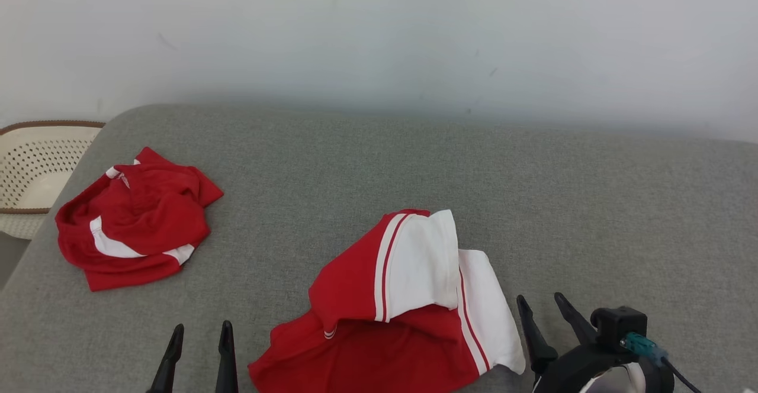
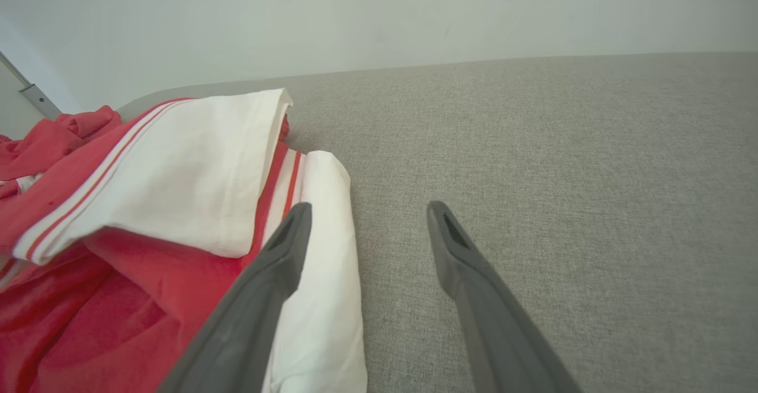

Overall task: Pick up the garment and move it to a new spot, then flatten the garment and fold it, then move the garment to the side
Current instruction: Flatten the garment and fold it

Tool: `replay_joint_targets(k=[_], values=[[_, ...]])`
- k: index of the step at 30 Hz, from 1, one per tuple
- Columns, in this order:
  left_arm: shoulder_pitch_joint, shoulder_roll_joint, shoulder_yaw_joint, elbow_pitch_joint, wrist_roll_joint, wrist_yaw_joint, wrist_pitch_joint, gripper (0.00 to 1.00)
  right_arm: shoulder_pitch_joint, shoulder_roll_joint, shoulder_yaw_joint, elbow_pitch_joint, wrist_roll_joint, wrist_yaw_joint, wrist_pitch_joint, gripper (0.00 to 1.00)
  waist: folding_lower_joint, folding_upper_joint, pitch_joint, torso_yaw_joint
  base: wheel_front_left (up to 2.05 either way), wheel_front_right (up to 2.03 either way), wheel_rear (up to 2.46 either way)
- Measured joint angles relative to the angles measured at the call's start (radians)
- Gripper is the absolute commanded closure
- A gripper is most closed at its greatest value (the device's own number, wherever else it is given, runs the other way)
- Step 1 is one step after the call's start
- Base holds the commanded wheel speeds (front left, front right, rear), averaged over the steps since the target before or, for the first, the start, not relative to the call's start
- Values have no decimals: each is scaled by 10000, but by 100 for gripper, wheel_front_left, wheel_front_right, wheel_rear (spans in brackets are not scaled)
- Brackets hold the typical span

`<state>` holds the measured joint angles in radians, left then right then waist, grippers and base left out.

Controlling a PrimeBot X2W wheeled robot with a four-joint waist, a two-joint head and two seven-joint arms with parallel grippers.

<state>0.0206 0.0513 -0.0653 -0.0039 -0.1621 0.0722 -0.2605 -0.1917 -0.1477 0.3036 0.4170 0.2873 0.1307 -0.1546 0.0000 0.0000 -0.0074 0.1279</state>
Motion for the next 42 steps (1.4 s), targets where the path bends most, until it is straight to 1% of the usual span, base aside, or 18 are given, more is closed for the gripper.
replay_joint_targets(k=[6,17,18,19,20,25,28,32,36,42], values=[[10,-4,-8,-63,142,-19,0,0,-678,-44,370,1085,311,0,320,0,0,0,-7,171,0,0,0],[5,-8,-142,-59,144,-29,0,0,-1741,-10,1022,3432,965,2,347,0,1,0,58,648,0,0,0],[6,-6,-148,-59,142,-29,0,0,-1808,10,1103,3570,1053,2,314,54,2,0,65,681,0,0,0],[6,-8,-159,-58,132,-13,0,0,-1887,23,1185,3720,1131,2,284,87,1,0,71,710,0,0,0],[7,-10,-165,-52,128,-2,0,0,-1958,25,1260,3818,1191,0,219,100,2,0,75,734,0,0,0],[10,-8,-150,-46,77,54,0,0,-2411,-61,1576,4040,1396,2,-236,100,2,0,106,710,0,0,0],[19,-8,-148,-46,35,119,0,0,-2664,-186,1622,3921,1450,2,-589,100,1,0,109,618,0,0,0],[68,-10,-159,-52,-150,190,0,0,-2930,-376,1367,3219,1534,2,-905,100,1,0,118,426,0,0,0],[123,-8,-171,-56,-230,265,-2,0,-2830,-656,1039,2416,1511,2,-984,100,1,0,142,169,0,0,0],[149,-10,-211,-67,-347,360,0,0,-1858,-773,215,1139,1430,2,-815,100,1,0,185,-257,0,0,0]])
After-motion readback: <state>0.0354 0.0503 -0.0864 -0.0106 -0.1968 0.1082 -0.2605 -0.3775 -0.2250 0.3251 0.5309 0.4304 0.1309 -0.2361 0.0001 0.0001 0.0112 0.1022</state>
